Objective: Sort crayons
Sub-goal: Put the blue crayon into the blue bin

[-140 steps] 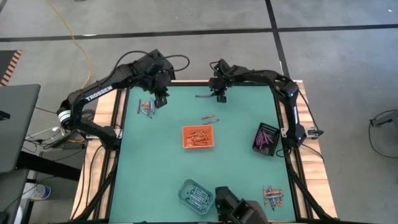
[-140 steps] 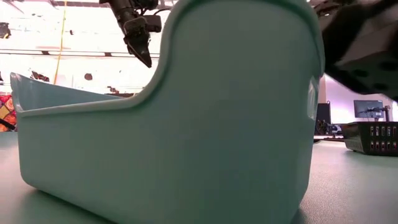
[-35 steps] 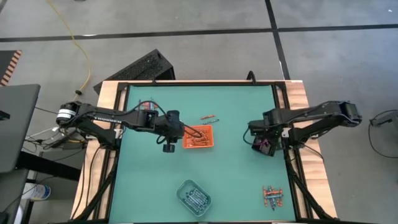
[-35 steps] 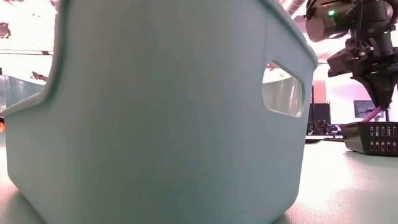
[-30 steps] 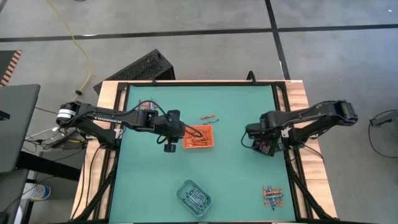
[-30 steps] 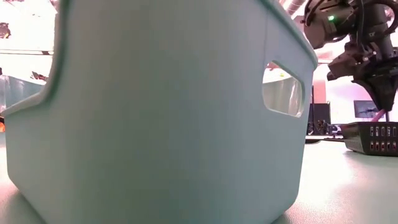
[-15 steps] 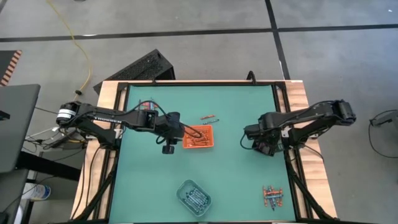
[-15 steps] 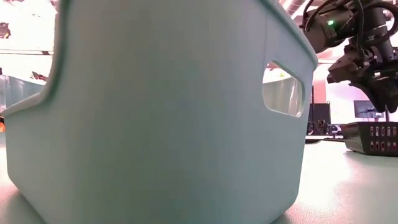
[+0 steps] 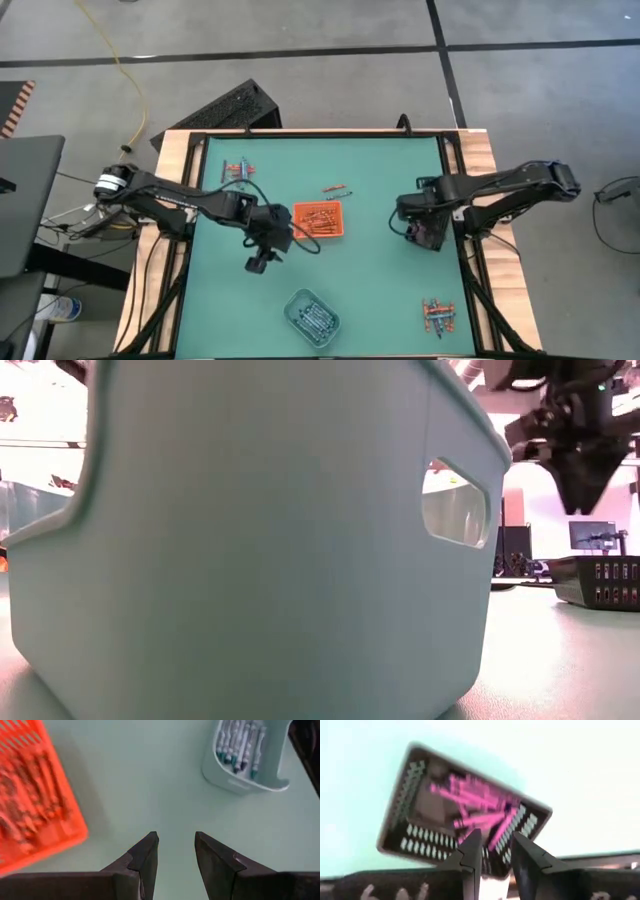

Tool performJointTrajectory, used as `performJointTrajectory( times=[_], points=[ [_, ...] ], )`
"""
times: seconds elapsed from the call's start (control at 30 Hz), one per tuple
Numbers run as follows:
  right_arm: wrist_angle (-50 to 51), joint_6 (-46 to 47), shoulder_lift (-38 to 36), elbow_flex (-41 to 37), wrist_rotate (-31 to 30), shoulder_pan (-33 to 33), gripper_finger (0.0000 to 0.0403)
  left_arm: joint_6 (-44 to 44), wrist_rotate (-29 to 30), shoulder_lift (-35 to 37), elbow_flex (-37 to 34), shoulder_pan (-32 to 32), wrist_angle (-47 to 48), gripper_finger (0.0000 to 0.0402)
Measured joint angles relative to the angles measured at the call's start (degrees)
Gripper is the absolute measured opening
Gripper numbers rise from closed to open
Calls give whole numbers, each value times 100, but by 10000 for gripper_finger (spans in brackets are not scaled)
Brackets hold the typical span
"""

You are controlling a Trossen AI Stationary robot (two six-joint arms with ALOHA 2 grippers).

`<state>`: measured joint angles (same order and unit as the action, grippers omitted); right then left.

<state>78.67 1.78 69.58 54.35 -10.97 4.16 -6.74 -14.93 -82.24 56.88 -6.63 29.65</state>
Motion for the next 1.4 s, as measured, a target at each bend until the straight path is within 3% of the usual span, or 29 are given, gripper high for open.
performJointTrajectory(
  times=[0.17,0.57,0.9,1.2,1.4],
  points=[
    [-1001,-79,-83,55,55,312,97,520,-273,-258,-381,-313,-435,118],
    [-2959,-478,164,53,204,902,97,2004,-225,-1046,-1010,-1079,-2474,118],
    [-3335,-523,212,50,202,1217,97,3054,-170,-1528,-1012,-1696,-3689,118],
    [-3432,-524,212,50,179,1371,97,3712,360,-1534,-808,-2281,-3738,118],
    [-3430,-530,212,50,-201,1375,97,3796,762,-1534,-694,-2579,-4082,118]
  ],
)
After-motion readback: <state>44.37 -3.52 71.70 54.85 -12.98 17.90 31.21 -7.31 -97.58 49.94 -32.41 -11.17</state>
